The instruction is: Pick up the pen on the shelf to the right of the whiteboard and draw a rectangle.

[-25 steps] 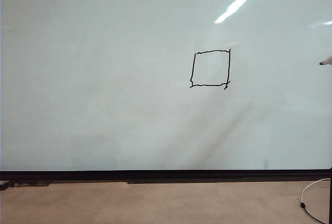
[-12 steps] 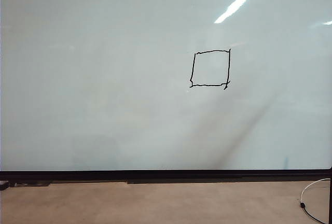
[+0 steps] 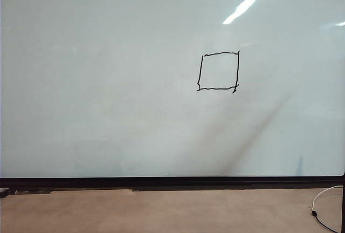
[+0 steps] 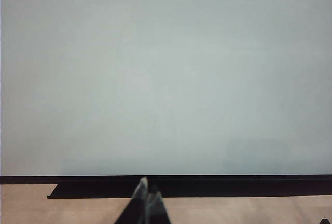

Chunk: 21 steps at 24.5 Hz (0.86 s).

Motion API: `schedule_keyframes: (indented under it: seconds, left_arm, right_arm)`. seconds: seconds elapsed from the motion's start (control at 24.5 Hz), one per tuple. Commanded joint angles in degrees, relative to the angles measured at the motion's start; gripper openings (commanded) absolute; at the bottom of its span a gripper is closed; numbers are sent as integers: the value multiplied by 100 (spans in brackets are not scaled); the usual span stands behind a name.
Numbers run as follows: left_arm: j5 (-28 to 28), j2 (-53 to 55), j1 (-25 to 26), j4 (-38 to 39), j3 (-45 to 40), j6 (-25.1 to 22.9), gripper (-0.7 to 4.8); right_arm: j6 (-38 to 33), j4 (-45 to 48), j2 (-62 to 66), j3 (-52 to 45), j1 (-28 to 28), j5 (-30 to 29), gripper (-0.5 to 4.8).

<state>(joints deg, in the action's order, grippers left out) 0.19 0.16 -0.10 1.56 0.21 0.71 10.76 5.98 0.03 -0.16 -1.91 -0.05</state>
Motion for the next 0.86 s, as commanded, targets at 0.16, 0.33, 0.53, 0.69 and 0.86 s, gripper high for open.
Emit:
schedule_keyframes:
  seconds: [0.16, 0.33, 0.53, 0.69, 0.86]
  left_arm:
    - [0, 2, 0, -35, 17, -26, -5]
    - [0, 2, 0, -35, 15, -26, -4]
    - [2, 2, 0, -35, 17, -26, -5]
    - [2, 2, 0, -35, 17, -26, -4]
    - [2, 2, 0, -35, 17, -26, -4]
  right_arm:
    - [-31, -264, 2, 20, 0, -2, -4]
    - [-31, -323, 2, 20, 0, 9, -5]
    - [-31, -319, 2, 20, 0, 9, -4]
    - [-31, -319, 2, 20, 0, 9, -4]
    - [-31, -319, 4, 20, 0, 9, -5]
